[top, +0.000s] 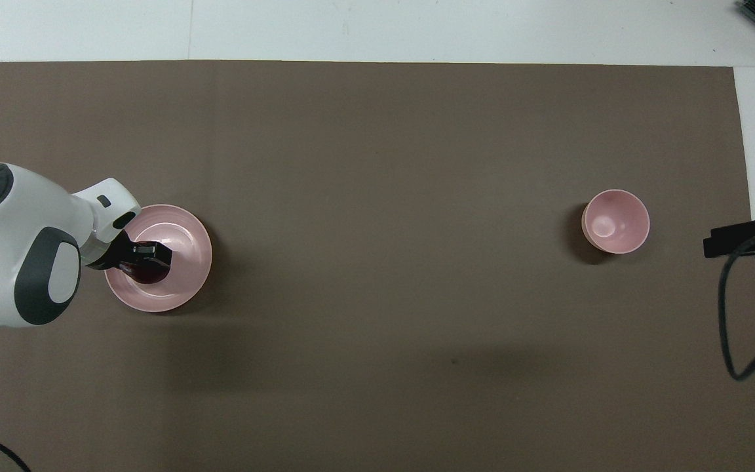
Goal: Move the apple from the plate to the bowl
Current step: 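Close the left gripper around the red apple, then lift the apple with the left gripper while the right gripper approaches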
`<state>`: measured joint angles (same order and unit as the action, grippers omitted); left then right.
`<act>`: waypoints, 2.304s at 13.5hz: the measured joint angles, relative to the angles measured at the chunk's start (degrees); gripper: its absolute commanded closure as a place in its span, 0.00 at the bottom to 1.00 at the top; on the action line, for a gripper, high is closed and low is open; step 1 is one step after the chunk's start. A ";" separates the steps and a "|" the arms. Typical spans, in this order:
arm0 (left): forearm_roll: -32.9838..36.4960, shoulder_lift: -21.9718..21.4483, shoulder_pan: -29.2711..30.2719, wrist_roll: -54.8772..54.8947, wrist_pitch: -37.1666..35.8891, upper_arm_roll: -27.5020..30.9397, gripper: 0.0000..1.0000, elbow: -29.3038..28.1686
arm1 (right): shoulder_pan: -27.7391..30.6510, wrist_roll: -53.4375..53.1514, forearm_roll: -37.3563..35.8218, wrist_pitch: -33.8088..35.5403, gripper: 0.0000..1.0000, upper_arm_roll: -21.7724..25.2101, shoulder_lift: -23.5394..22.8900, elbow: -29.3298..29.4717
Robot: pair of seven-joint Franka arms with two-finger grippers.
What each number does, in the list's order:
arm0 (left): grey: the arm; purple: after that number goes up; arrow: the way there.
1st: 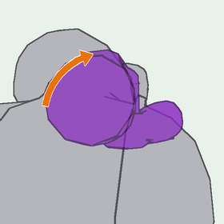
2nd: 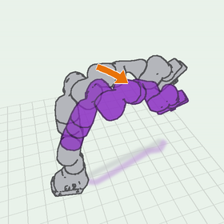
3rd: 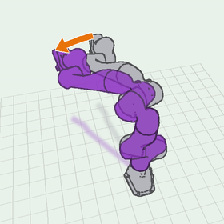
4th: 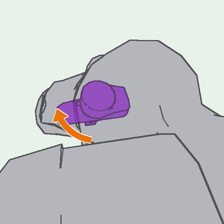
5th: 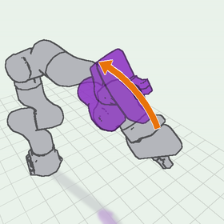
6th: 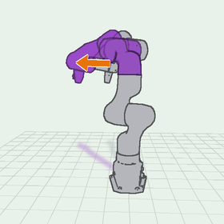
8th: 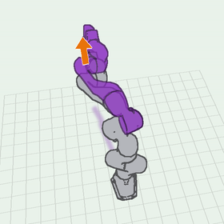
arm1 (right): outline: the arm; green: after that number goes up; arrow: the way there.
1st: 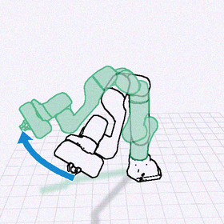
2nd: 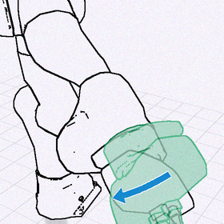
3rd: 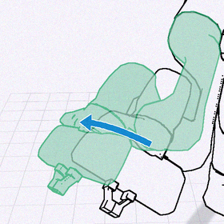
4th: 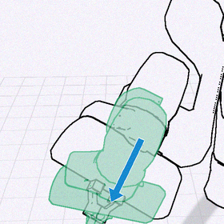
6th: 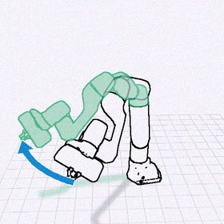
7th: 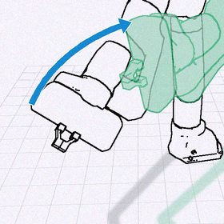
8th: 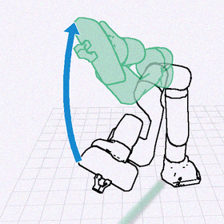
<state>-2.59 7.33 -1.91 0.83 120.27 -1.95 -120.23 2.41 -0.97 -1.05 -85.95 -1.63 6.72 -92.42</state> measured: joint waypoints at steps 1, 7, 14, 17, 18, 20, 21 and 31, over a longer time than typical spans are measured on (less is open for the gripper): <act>-0.01 0.46 -0.02 -1.72 -1.43 -0.02 1.00 1.49 | 0.00 0.00 0.00 0.00 0.00 0.00 0.00 0.00; -7.29 5.45 -1.87 -20.03 -10.27 -0.55 1.00 14.32 | 0.04 0.01 0.00 1.88 0.00 0.07 0.06 0.00; -27.45 5.70 -2.12 -47.09 -19.65 -0.43 1.00 25.60 | -0.06 2.93 6.58 3.06 0.00 -0.04 0.35 -1.46; -36.67 5.73 -2.15 -54.33 -26.56 -0.53 1.00 27.41 | -0.03 3.42 15.33 2.39 0.00 -0.02 0.32 -4.19; -39.11 5.75 -2.17 -55.88 -28.32 -0.77 1.00 27.48 | 0.02 3.42 18.52 2.15 0.00 0.02 0.33 -4.75; -43.28 5.82 -2.17 -59.95 -29.12 -2.56 1.00 27.50 | 0.28 3.42 25.89 1.30 0.00 0.14 0.28 -6.40; -44.89 5.87 -2.20 -62.50 -29.20 -4.05 1.00 27.52 | 0.66 3.42 30.47 0.60 0.00 0.27 0.24 -7.95; -53.84 6.09 -6.59 -71.85 -14.49 -9.52 1.00 27.79 | -1.37 0.33 56.86 -9.15 0.00 -0.65 1.08 -20.22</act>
<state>-56.43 13.42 -8.50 -71.02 105.78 -11.47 -92.44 1.03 -0.65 55.81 -95.10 -2.28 7.80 -112.64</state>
